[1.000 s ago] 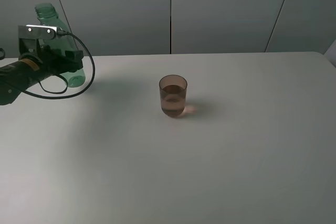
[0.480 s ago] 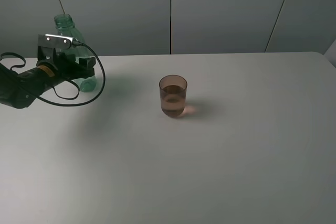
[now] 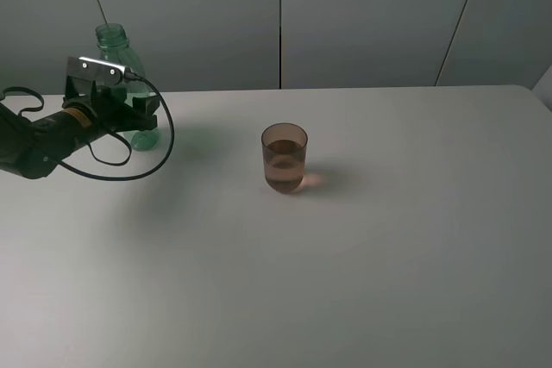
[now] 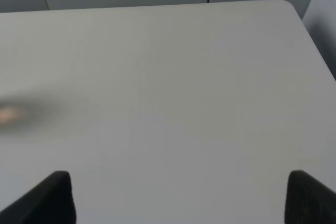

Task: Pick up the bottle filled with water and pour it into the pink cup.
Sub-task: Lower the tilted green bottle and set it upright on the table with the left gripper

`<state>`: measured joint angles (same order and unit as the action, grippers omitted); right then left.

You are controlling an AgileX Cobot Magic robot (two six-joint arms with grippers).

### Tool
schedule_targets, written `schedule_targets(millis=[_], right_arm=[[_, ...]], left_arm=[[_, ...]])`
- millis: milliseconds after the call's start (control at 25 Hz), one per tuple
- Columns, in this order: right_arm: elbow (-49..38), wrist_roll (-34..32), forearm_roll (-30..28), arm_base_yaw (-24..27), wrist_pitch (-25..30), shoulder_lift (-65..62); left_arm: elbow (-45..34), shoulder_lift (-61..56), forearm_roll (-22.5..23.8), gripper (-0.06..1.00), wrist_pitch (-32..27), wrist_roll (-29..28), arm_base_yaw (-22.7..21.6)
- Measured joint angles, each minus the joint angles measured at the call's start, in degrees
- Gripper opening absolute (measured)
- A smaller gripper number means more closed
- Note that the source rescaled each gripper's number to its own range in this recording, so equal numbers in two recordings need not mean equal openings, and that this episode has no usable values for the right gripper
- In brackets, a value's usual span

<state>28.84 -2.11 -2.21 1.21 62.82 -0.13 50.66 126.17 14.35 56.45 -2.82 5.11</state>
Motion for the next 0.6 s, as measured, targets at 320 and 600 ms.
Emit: schedule_targets(millis=[320, 600], right_arm=[[0.0, 0.0, 0.0, 0.0, 0.0, 0.0], [0.0, 0.0, 0.0, 0.0, 0.0, 0.0]], left_arm=[[0.3, -0.1, -0.1, 0.10, -1.0, 0.1, 0.0], [0.3, -0.1, -0.5, 0.93, -4.5, 0.3, 0.0]])
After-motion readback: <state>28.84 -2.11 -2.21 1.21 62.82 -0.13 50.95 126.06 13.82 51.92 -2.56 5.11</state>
